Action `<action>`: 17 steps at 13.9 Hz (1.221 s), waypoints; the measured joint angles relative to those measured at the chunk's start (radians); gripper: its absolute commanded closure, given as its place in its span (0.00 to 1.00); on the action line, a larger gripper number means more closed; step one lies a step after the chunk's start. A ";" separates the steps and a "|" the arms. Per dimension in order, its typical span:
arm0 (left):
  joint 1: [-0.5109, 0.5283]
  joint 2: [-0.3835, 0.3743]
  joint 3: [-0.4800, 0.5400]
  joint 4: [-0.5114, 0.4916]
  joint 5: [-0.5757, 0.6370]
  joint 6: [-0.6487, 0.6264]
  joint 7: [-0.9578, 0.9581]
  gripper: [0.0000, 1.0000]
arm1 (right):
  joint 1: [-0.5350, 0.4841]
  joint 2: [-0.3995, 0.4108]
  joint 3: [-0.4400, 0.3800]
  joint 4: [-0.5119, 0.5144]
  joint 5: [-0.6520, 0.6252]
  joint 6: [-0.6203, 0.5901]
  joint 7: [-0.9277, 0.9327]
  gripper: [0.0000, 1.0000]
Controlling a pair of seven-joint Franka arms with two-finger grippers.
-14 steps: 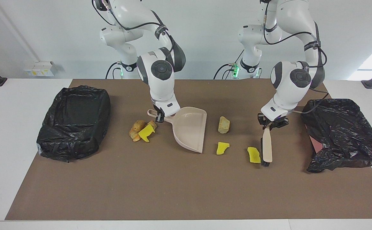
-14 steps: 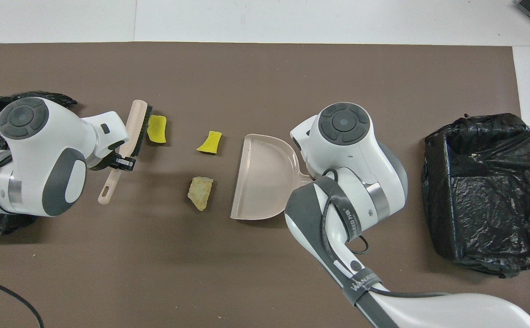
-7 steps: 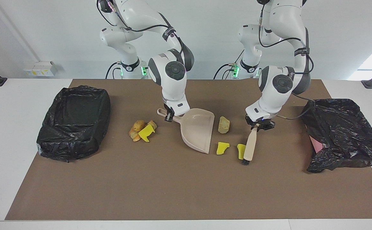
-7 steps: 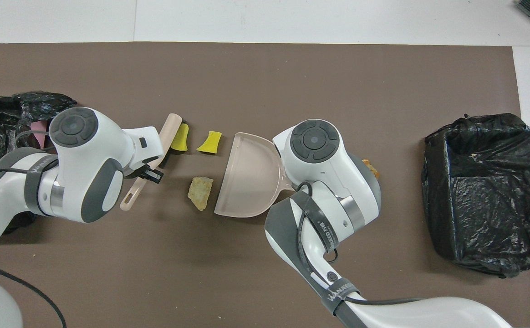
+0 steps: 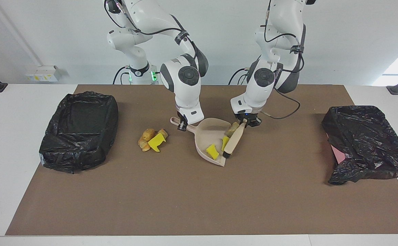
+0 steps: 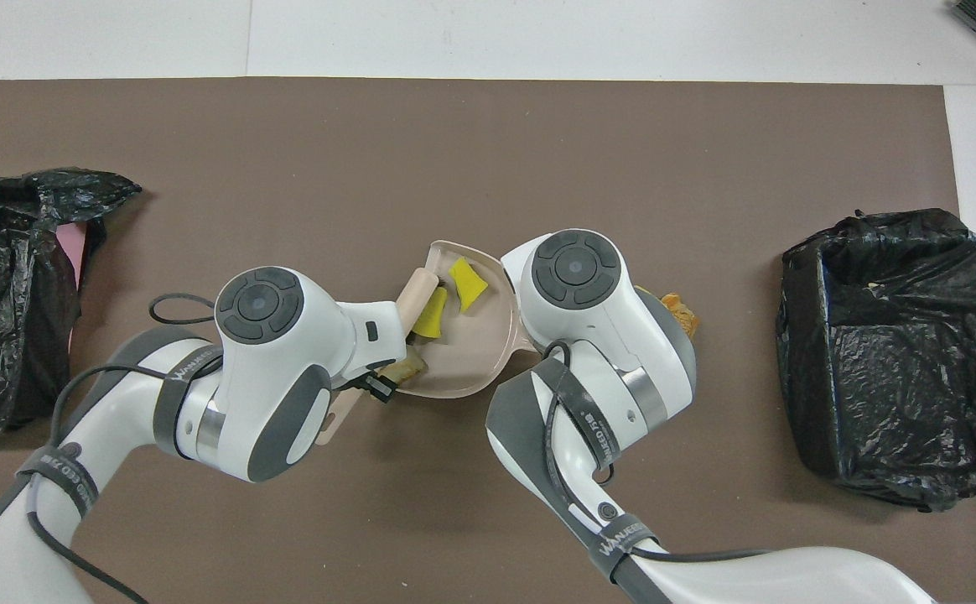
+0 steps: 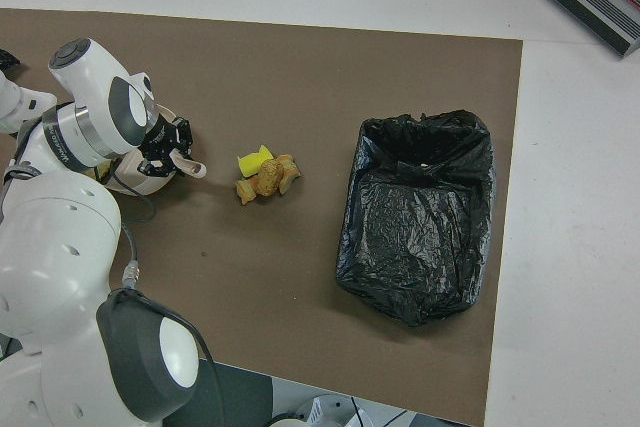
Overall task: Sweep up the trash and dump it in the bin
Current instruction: 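Sweep the sponges and tan chunk into the dustpan with the left gripper, then sweep the remaining debris into the dustpan with the left gripper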
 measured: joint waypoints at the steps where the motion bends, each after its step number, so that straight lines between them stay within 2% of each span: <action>1: -0.011 -0.004 0.000 0.000 -0.060 0.000 0.000 1.00 | 0.000 0.000 0.000 0.000 0.000 0.000 0.000 1.00; 3: -0.014 -0.008 0.002 0.001 -0.122 0.000 0.000 1.00 | 0.000 0.000 0.000 0.000 0.000 0.000 0.000 1.00; 6: 0.000 -0.038 0.017 0.017 -0.134 -0.003 -0.028 1.00 | 0.000 0.000 0.000 0.000 0.000 0.000 0.000 1.00; 11: 0.106 -0.109 0.031 0.050 -0.134 -0.129 -0.059 1.00 | 0.000 0.000 0.000 0.000 0.000 0.000 0.000 1.00; 14: 0.114 -0.132 0.029 0.013 -0.101 -0.164 -0.160 1.00 | 0.000 0.000 0.000 0.000 0.000 0.000 0.000 1.00; 17: 0.113 -0.128 0.028 -0.070 -0.074 -0.128 -0.191 1.00 | -0.006 -0.002 0.000 0.003 0.000 0.000 0.000 1.00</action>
